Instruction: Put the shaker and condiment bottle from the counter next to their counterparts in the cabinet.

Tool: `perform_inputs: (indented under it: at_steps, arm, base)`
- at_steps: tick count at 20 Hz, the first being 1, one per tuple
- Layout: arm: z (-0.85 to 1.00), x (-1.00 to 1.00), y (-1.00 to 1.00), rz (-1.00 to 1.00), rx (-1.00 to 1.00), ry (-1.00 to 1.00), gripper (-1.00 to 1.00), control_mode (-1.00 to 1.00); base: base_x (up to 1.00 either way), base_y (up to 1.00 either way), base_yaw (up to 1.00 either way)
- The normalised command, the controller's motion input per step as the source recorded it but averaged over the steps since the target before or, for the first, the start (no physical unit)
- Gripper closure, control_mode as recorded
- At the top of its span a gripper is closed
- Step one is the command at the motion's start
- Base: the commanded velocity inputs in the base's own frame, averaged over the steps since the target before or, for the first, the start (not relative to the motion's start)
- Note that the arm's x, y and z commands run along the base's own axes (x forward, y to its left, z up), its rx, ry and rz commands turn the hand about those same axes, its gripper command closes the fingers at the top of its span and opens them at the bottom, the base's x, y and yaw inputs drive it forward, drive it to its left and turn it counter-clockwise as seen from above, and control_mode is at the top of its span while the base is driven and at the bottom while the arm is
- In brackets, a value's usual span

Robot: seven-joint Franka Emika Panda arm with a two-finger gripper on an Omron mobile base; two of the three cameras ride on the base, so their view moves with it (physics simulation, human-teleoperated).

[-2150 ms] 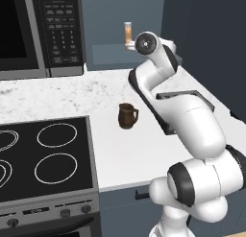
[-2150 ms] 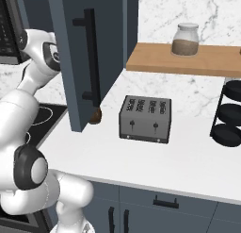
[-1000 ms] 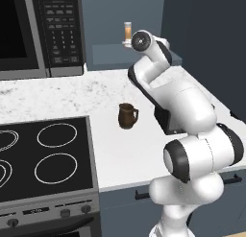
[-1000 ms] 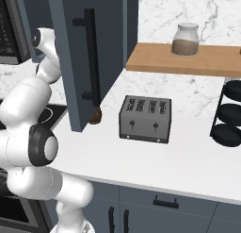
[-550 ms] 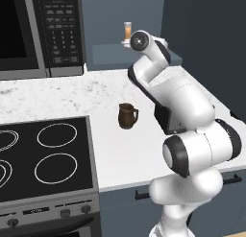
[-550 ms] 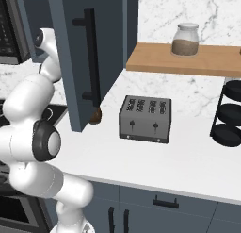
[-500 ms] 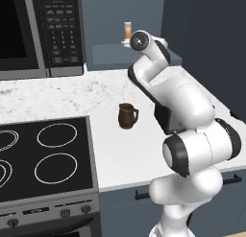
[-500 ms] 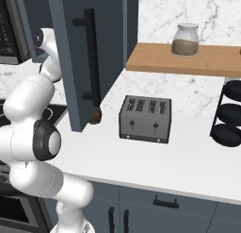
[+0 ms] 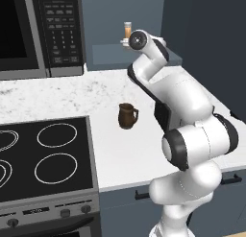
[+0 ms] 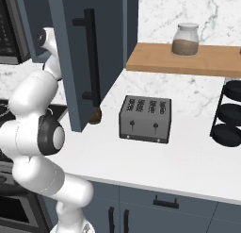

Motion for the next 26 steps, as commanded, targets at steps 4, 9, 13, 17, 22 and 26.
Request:
perform_inputs:
  at_steps: [4, 9, 13, 17, 22, 26]
  arm:
    - [-0.22, 0.26, 0.0, 0.0, 0.0, 0.0, 1.0, -1.0]
    - [-0.31, 0.04, 0.0, 0.0, 0.0, -0.03, -1.0, -1.0]
    - [-0.11, 0.0, 0.0, 0.02, 0.0, -0.03, -1.0, -1.0]
    - [0.0, -0.2, 0.0, 0.01, 0.0, -0.01, -1.0, -1.0]
    - [0.04, -0.48, 0.03, 0.0, 0.0, 0.0, -1.0, -1.0]
    - [0.15, -0.65, 0.14, 0.0, 0.0, 0.0, -1.0, -1.0]
  base:
    - [0.0, 0.0, 0.0]
    - [0.0, 0.0, 0.0]
    - [0.0, 0.0, 0.0]
    - [0.0, 0.0, 0.0]
    - [0.0, 0.0, 0.0]
    - [0.0, 0.0, 0.0]
